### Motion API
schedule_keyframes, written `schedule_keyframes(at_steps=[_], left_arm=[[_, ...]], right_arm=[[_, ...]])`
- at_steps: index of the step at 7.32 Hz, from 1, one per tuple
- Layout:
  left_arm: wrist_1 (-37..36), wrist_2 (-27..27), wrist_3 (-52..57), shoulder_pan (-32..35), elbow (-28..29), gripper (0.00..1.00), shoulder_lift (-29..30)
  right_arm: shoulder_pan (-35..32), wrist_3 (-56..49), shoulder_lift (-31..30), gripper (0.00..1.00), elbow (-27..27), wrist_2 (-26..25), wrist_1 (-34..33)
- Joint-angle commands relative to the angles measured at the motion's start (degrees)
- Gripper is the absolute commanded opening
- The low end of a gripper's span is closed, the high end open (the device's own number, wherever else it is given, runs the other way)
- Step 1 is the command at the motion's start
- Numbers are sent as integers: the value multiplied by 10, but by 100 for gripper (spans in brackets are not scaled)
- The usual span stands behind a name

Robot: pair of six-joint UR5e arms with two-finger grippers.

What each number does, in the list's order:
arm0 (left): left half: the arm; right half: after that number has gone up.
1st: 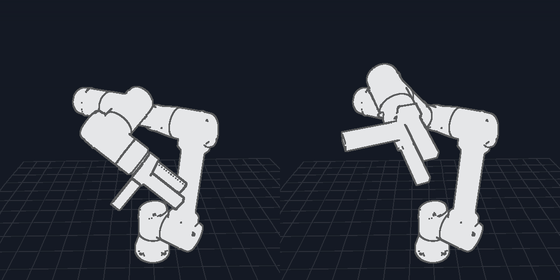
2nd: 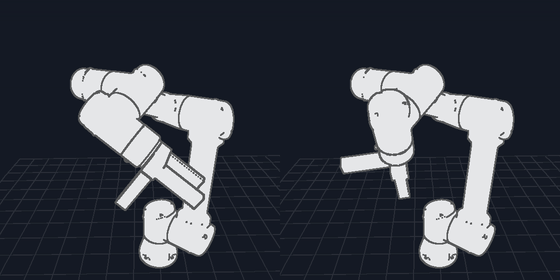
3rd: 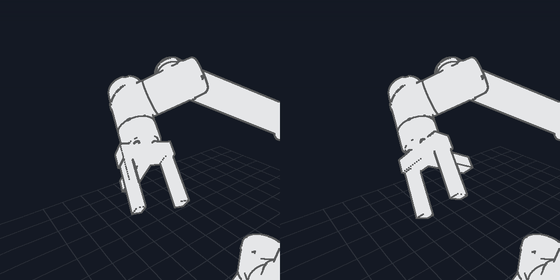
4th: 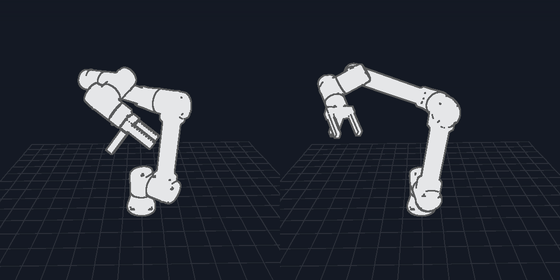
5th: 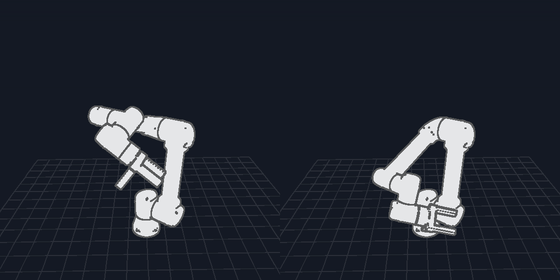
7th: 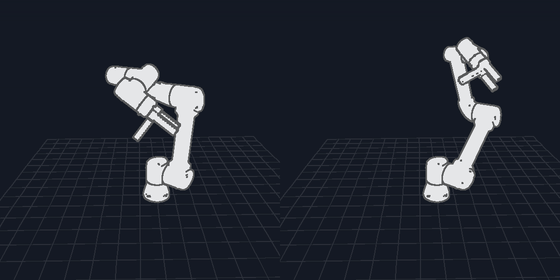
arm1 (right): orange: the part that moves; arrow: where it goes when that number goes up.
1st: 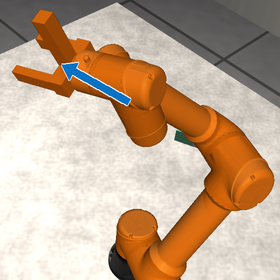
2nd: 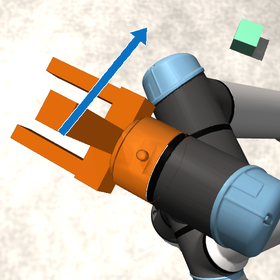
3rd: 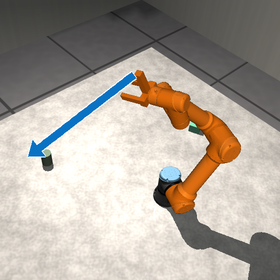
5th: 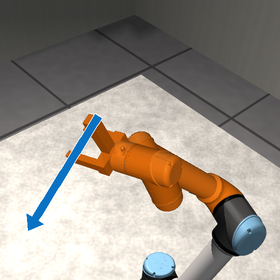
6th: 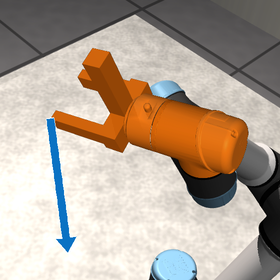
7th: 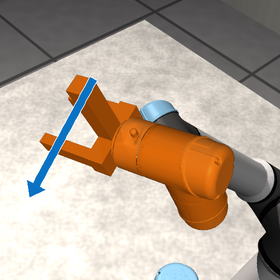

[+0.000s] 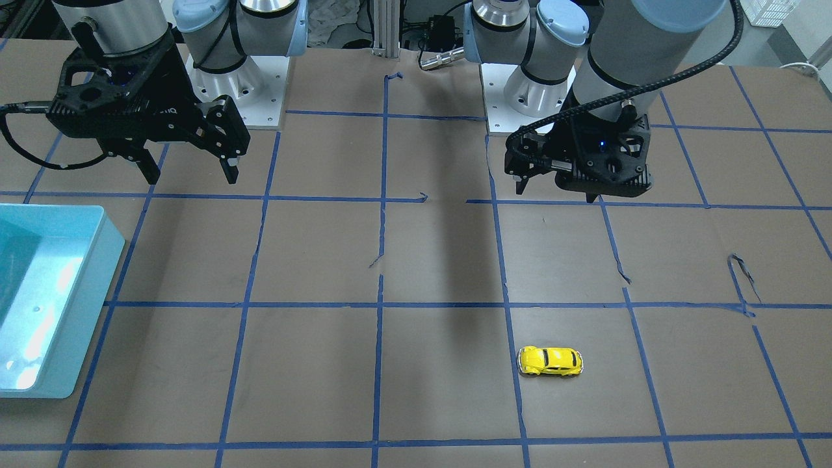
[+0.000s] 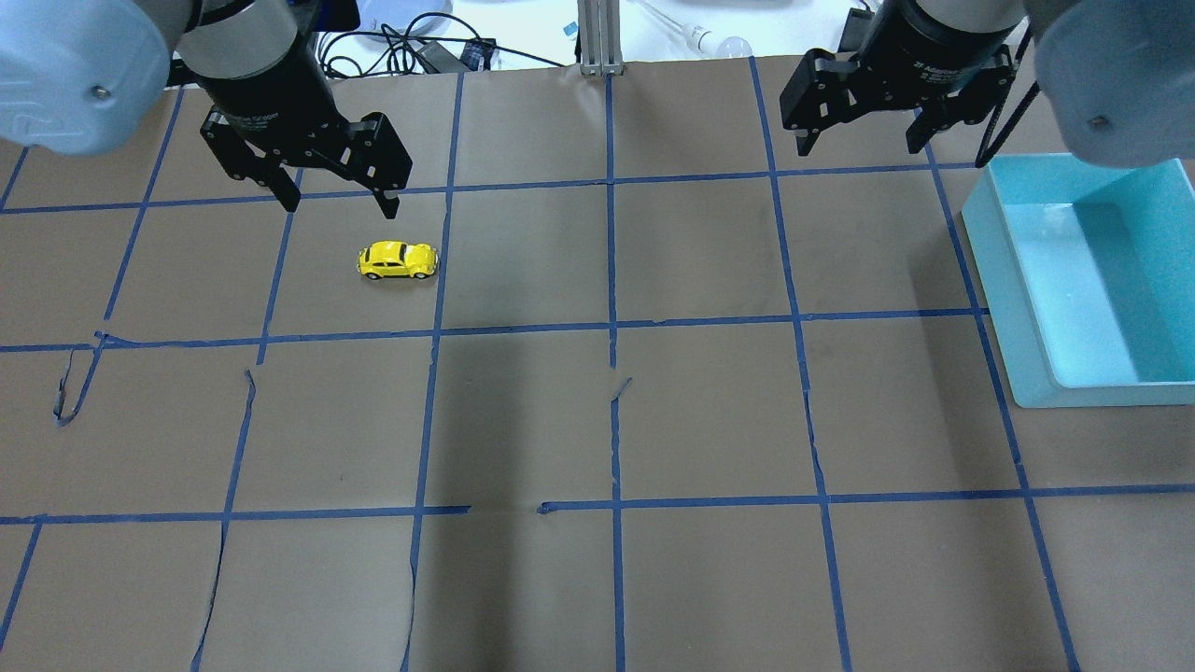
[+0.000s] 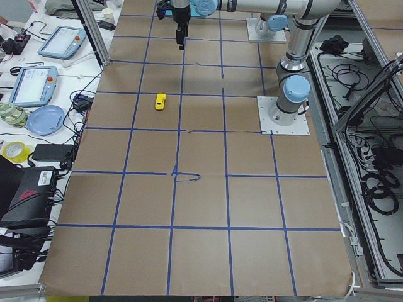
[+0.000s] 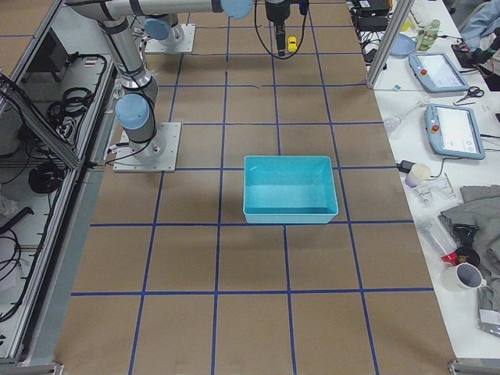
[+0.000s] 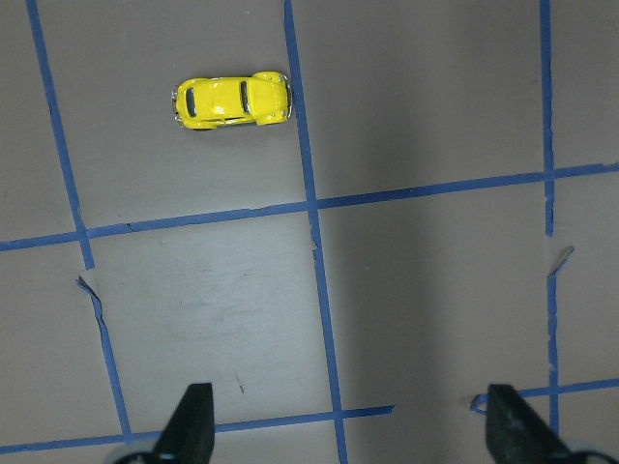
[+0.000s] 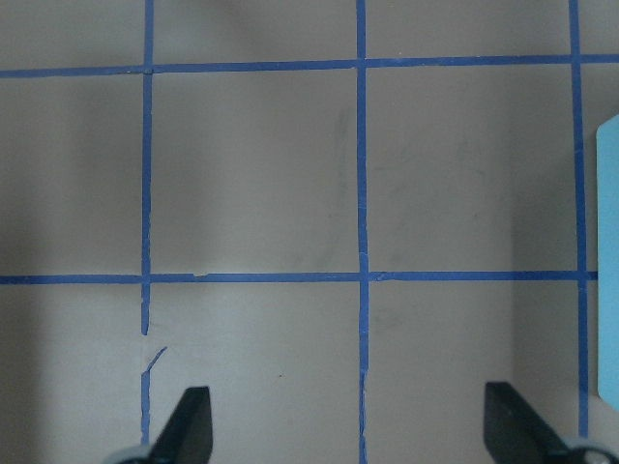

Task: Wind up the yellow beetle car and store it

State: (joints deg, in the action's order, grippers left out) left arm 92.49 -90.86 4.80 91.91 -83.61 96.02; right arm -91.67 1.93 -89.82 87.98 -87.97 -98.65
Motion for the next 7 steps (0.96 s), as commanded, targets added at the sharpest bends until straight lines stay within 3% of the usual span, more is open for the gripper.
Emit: schedule_keyframes(at_steps=[1, 7], left_arm=[[-1, 1, -1, -1, -4, 100, 0], [0, 0, -1, -6, -6, 100, 3]], right_arm=[[0, 0, -1, 100, 0, 0, 2], [0, 0, -1, 100, 0, 0, 1]])
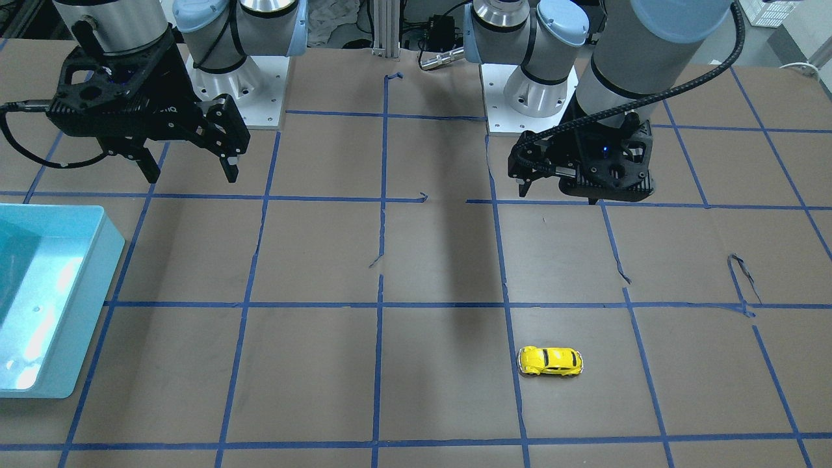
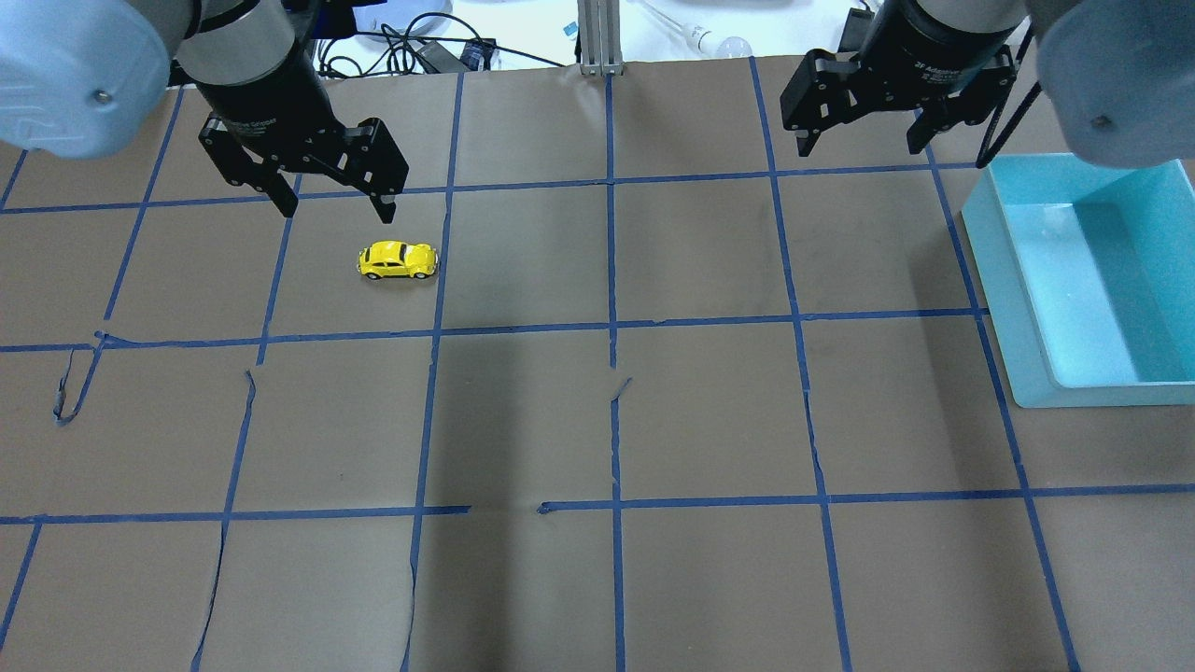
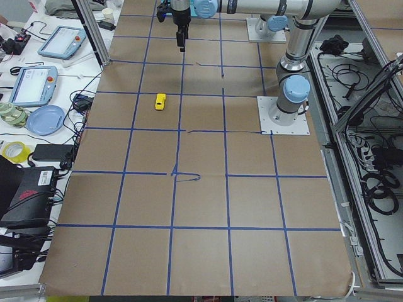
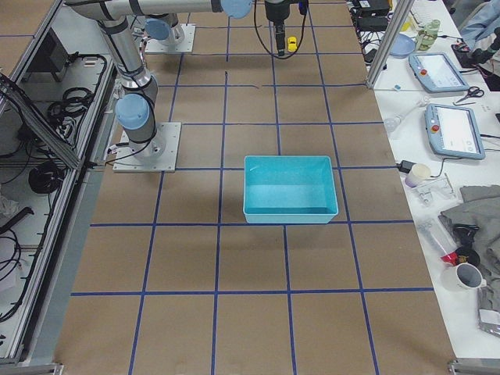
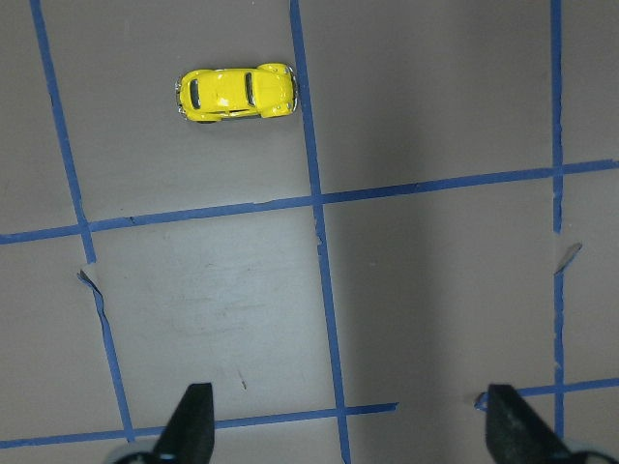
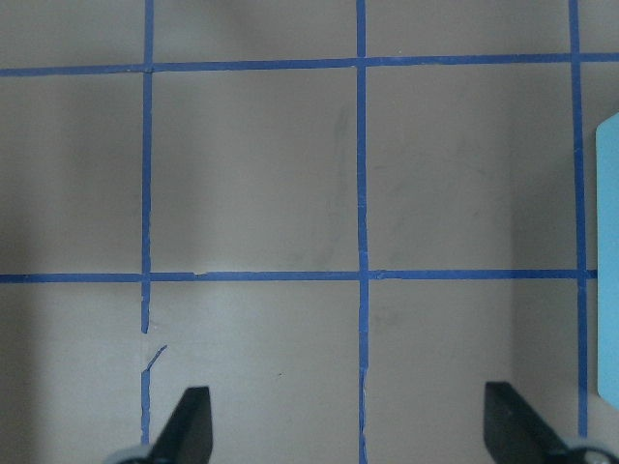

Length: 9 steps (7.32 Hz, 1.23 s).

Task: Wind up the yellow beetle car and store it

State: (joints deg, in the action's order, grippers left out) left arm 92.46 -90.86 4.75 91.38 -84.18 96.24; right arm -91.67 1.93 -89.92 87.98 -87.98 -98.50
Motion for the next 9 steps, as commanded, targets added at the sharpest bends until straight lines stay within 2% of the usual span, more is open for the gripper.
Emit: schedule_keyframes(at_steps=[1, 9], left_arm=[[0, 0, 0, -1, 0, 100, 1], [-15, 0, -1, -1, -1, 100, 11]], right_arm=[[0, -1, 0, 100, 0, 0, 0], [0, -3, 1, 100, 0, 0, 0]])
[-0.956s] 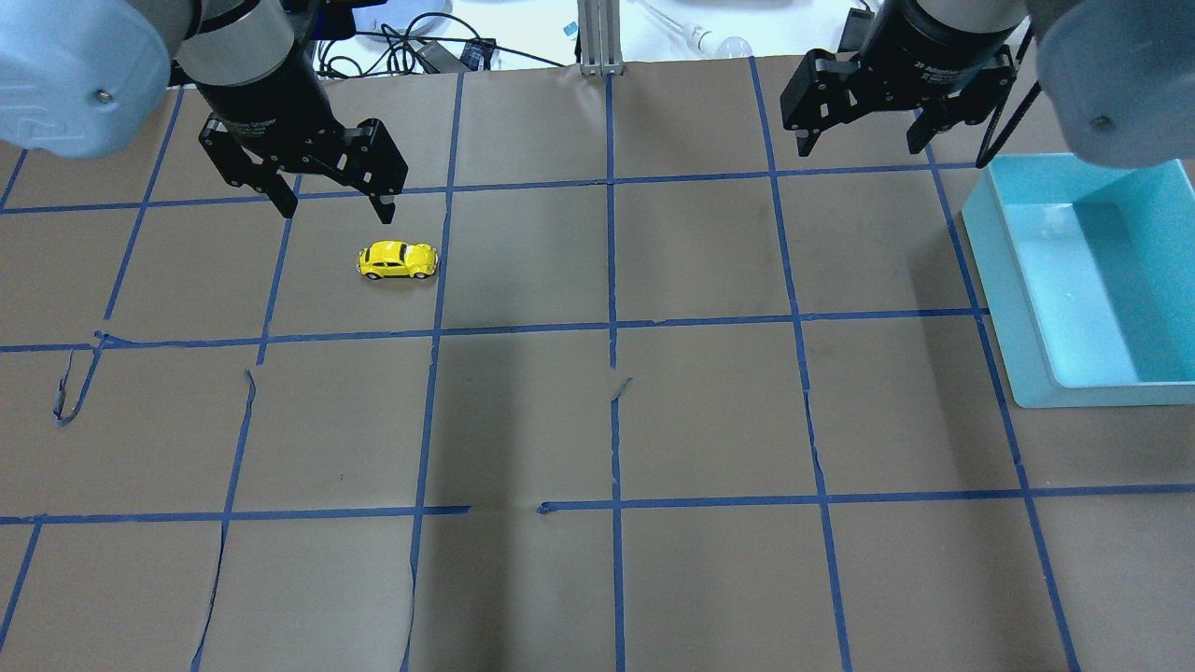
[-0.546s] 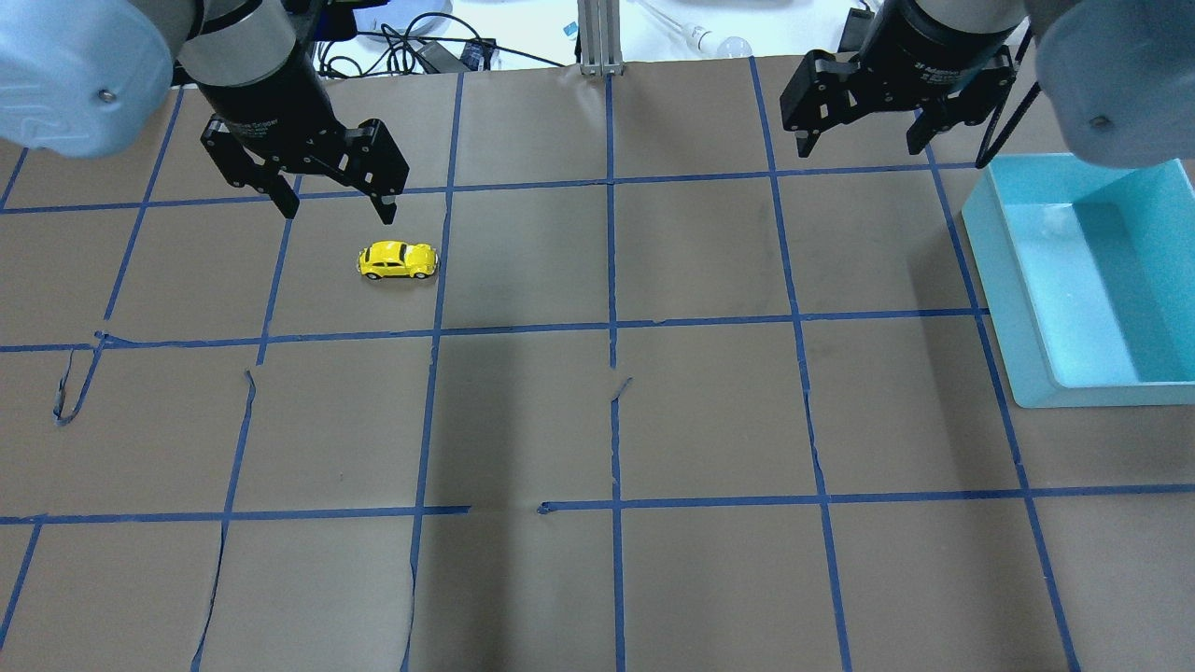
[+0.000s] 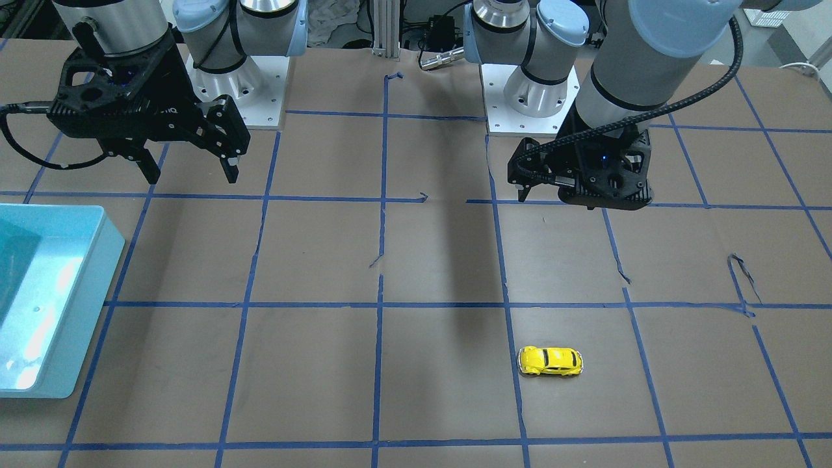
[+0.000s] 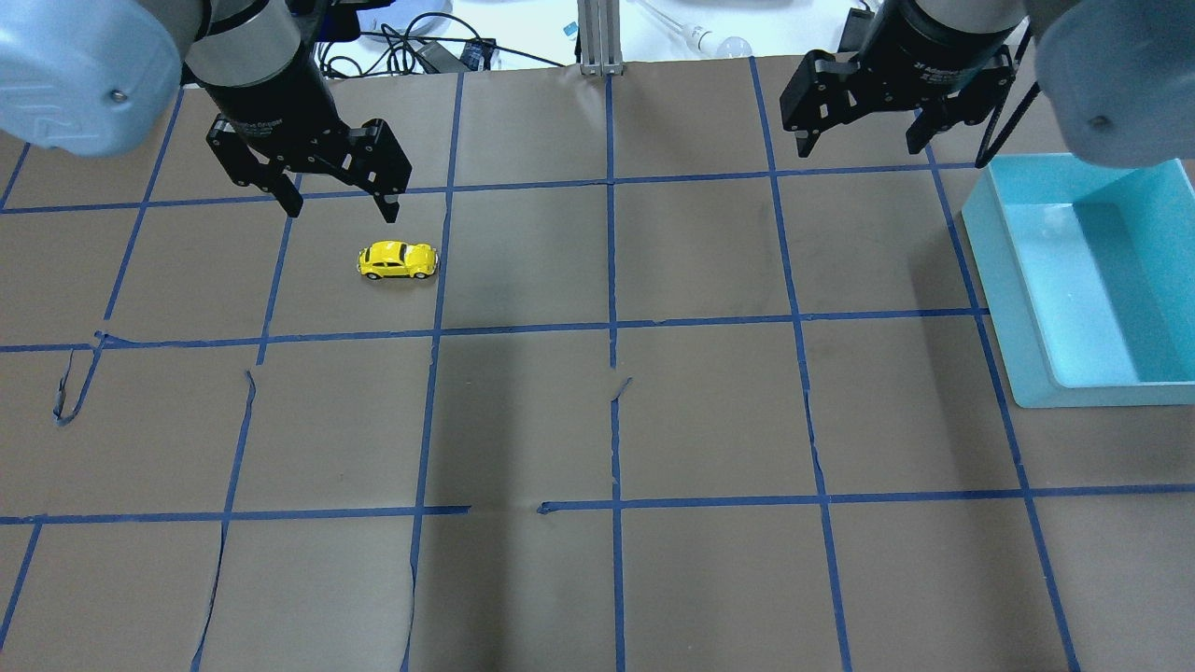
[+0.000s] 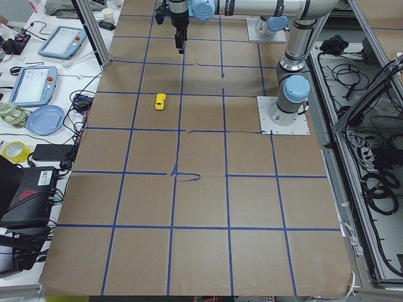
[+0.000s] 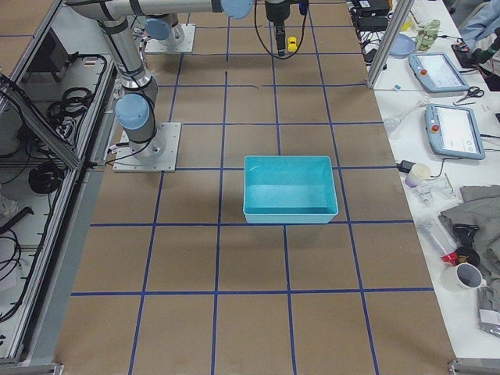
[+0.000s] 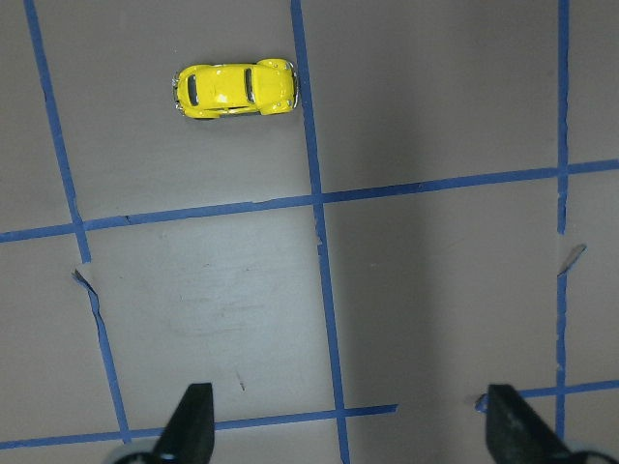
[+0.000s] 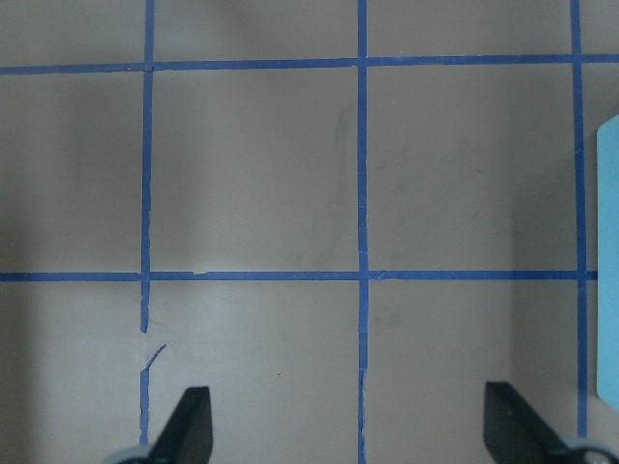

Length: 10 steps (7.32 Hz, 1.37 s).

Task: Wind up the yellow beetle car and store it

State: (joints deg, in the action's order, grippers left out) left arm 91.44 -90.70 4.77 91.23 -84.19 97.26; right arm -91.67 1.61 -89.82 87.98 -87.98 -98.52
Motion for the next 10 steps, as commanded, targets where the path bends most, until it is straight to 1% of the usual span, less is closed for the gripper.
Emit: schedule_keyframes(at_steps=[1, 6, 7, 8, 10], left_arm=[[-6, -1, -1, 0, -3, 100, 1], [-6, -2, 0, -1, -4, 100, 0], [-6, 0, -1, -1, -4, 100, 1], [-6, 3, -6, -1, -4, 100, 1], [-13, 3, 0, -2, -4, 100, 3]], right_arm=[[0, 1, -1, 100, 0, -1, -2], [-1, 15, 1, 100, -6, -3, -11], [-1, 27, 3, 100, -3, -15, -35], [0, 27, 4, 100, -1, -26, -37], [0, 24, 4, 100, 0, -20, -33]])
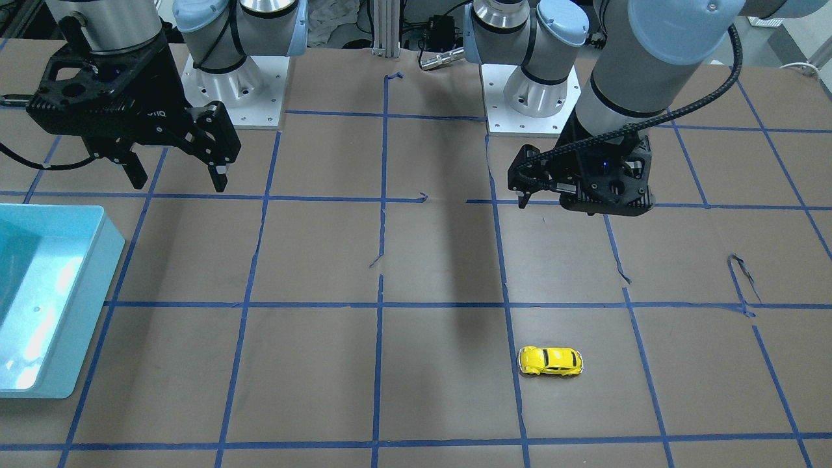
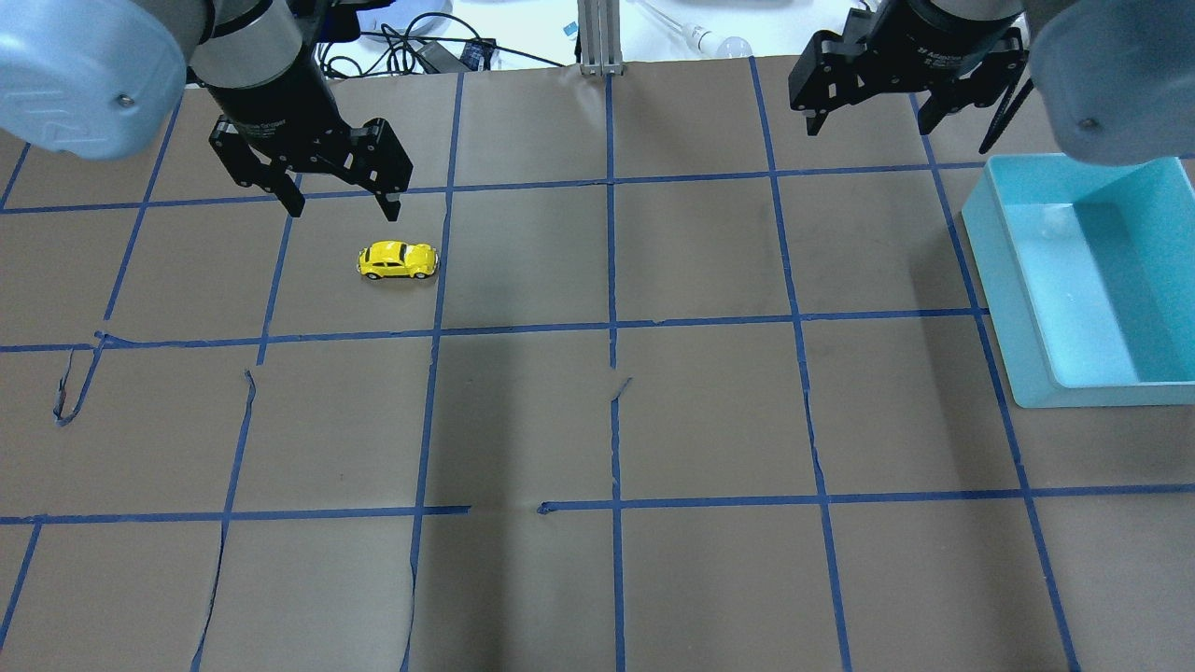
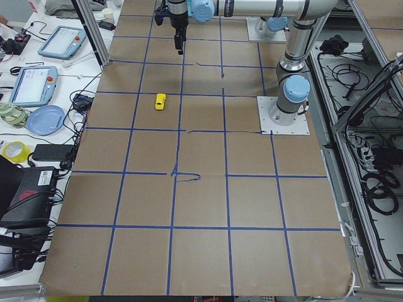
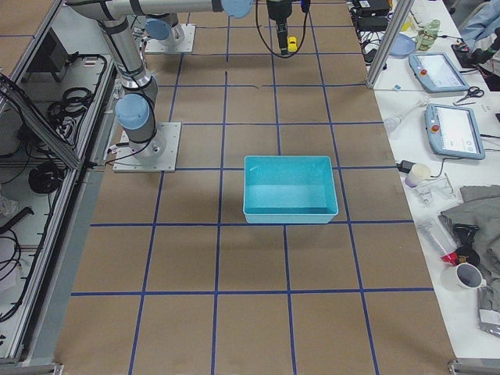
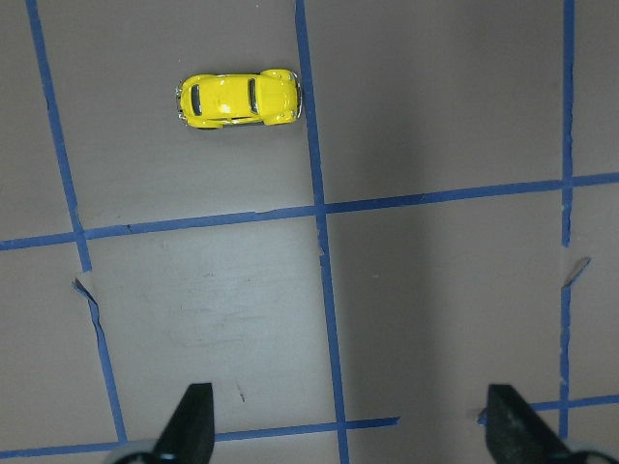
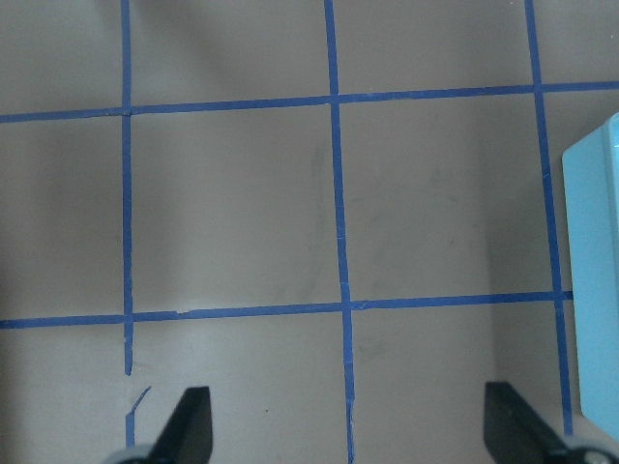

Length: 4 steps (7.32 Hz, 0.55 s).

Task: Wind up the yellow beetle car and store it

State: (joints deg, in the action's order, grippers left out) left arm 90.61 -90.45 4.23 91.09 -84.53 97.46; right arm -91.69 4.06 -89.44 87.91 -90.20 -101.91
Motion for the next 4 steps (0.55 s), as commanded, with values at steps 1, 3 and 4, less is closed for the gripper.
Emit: schedule_keyframes(at_steps=[1, 3, 4], left_arm=[[-10, -5, -1, 0, 2, 100, 1], [-12, -5, -23, -4, -1, 100, 2], [-13, -5, -39, -4, 0, 100, 0]], right_arm=[[0, -1, 1, 100, 1, 5, 1], [0, -1, 1, 100, 1, 5, 3], [0, -1, 1, 100, 1, 5, 4]])
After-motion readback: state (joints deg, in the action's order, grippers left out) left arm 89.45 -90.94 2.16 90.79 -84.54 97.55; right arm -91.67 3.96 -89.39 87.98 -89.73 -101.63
